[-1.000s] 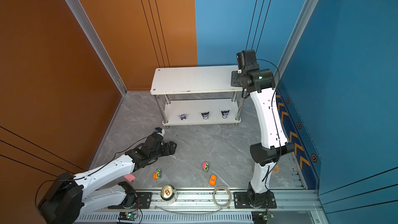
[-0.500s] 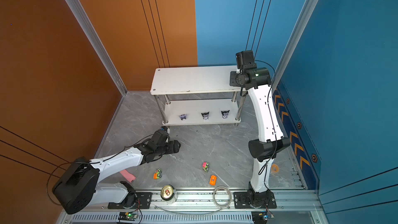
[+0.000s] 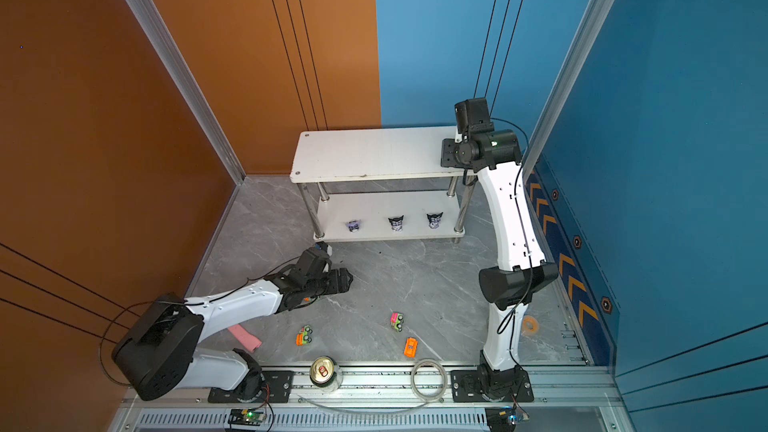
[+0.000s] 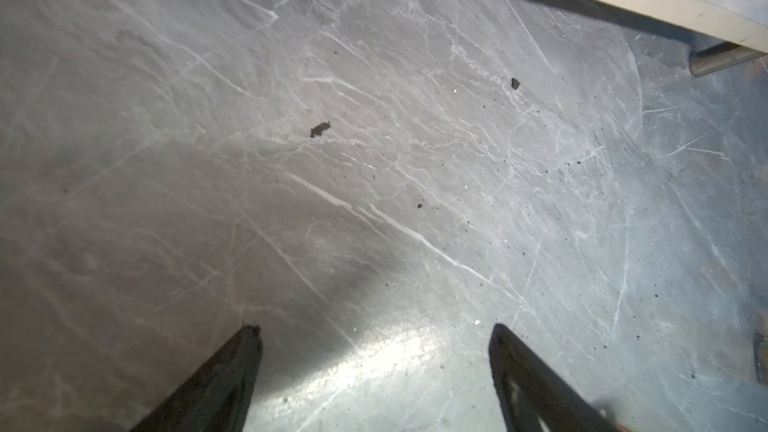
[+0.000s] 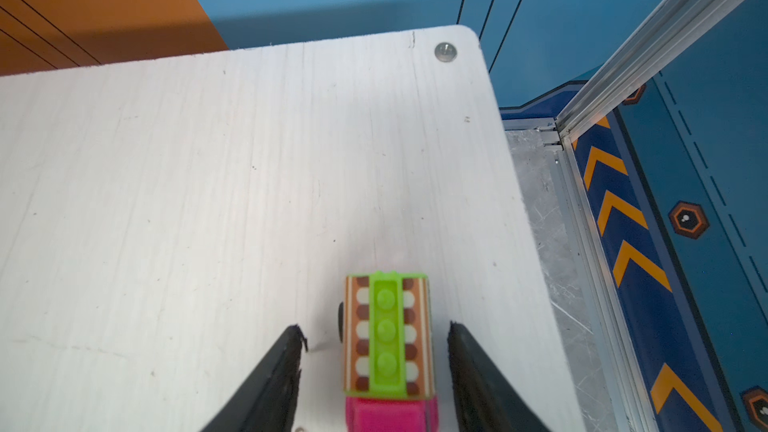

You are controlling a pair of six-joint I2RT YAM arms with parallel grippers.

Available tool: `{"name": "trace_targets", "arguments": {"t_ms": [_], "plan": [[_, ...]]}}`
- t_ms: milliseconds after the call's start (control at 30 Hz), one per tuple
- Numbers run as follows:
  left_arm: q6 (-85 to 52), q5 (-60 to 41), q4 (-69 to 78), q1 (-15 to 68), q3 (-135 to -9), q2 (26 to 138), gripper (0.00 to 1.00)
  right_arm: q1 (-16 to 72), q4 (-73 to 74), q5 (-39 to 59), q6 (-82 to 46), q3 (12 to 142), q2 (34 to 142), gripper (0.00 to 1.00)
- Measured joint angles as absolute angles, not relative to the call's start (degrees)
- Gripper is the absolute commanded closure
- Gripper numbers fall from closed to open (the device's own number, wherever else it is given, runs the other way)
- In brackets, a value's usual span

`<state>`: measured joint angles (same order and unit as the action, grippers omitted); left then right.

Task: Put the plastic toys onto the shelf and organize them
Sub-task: 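Lower the brick-roofed car onto the upper shelf top and open the right gripper, then withdraw the right gripper down toward the pink-domed green car on the table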

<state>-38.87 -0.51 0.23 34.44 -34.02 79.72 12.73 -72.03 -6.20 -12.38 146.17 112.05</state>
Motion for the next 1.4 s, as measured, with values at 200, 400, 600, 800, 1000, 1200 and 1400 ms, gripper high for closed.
{"name": "trace_targets", "arguments": {"t_ms": [200, 400, 600, 800, 1000, 1200, 1400], "plan": [[-38.83, -0.45, 0.25, 34.54, -34.22, 78.15, 0.13, 13.23, -71.90, -8.73, -13.47, 139.74, 103.57, 0.28], [-38.74, -0.12, 0.45, 35.27, -34.24, 76.88, 0.18, 22.26, -67.88, -18.15, -15.05, 119.09, 81.95, 0.28], [-37.50, 1.45, 0.45, 39.57, -36.23, 76.93, 0.22, 41.41, -63.02, -25.39, -19.51, 84.95, 62.65, 0.40], [-36.93, 3.03, 3.79, 41.69, -36.80, 76.93, 0.23, 49.39, -59.24, -20.88, -29.17, 55.51, 55.59, 0.39], [-36.91, 3.49, 8.69, 42.15, -36.25, 77.91, 0.24, 52.38, -51.62, -12.86, -39.22, 37.01, 48.47, 0.41], [-37.41, 3.57, 11.73, 42.89, -36.34, 81.93, 0.25, 54.94, -40.40, -6.20, -43.38, 30.35, 49.78, 0.53], [-38.00, 3.53, 12.36, 43.20, -36.91, 84.90, 0.26, 58.15, -30.98, -4.12, -43.48, 30.44, 53.95, 1.00]]}}
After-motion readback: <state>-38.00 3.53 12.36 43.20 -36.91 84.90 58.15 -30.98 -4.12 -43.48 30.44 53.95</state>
